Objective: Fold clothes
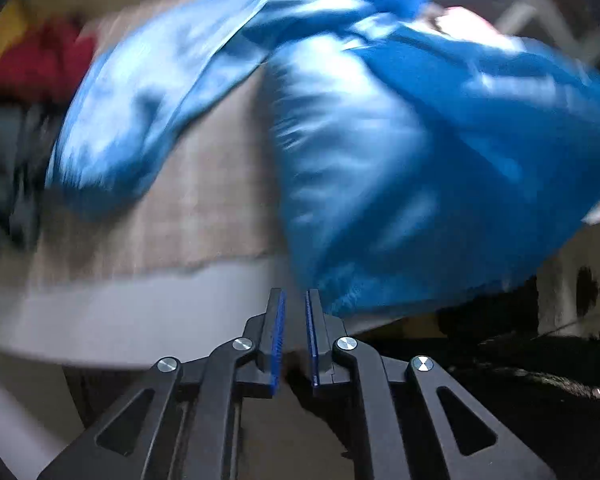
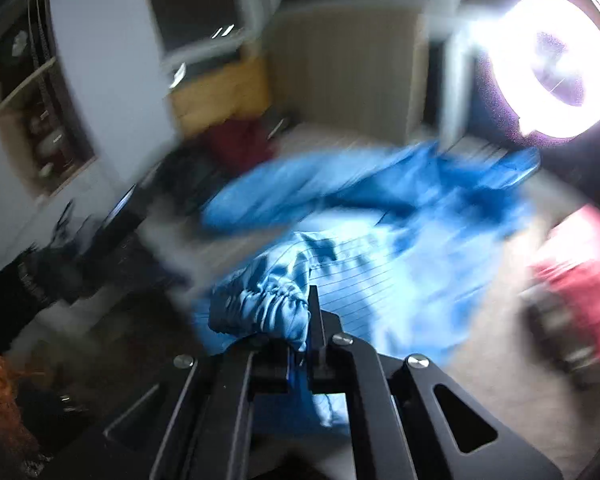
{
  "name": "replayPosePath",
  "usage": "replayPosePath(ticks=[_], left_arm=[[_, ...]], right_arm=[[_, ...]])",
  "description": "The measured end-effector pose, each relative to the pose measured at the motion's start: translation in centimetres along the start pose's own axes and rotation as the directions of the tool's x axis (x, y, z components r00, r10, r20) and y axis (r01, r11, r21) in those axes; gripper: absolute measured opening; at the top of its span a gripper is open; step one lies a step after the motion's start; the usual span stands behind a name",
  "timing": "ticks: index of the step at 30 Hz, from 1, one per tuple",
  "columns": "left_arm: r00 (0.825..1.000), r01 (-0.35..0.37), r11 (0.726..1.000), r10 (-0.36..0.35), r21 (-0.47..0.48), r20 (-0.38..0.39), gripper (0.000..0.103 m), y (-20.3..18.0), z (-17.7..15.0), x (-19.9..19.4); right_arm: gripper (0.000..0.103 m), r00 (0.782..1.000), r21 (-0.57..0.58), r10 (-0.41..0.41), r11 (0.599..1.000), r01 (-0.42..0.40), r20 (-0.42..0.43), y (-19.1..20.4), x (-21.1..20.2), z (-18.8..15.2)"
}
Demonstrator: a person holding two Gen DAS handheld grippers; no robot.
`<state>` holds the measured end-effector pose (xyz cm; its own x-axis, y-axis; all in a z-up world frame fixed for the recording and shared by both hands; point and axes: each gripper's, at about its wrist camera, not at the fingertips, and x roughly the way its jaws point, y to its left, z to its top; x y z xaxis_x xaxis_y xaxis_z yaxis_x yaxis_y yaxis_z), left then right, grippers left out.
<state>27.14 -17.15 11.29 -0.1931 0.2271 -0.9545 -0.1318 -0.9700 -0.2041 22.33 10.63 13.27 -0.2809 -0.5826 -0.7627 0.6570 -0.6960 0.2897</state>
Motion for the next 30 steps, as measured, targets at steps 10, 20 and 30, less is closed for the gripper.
replayPosePath(ticks=[10, 20, 30], left_arm=[[0.992, 0.088, 0.994, -0.093, 0.061, 0.081, 0.018, -3.0, 6.5, -0.2], [0.977, -0.133, 0.946, 0.076, 0.294, 0.197, 0.044, -7.8, 22.4, 4.0], [0.957, -0.289, 0.807, 0.230, 0.515, 0.176, 0.000, -6.1, 32.0, 11.4]], right_arm=[[0.025, 0.950, 0.085, 0.242, 0.970, -0.229, -0.198, -1.5, 2.6, -0.6], [0.025, 0.954, 0.022, 0.166, 0.986, -0.166, -0.248, -0.1, 7.0, -2.0], [0.020, 0.991, 0.249, -0.014, 0.967, 0.047, -0.131, -0.6, 6.6, -3.3]])
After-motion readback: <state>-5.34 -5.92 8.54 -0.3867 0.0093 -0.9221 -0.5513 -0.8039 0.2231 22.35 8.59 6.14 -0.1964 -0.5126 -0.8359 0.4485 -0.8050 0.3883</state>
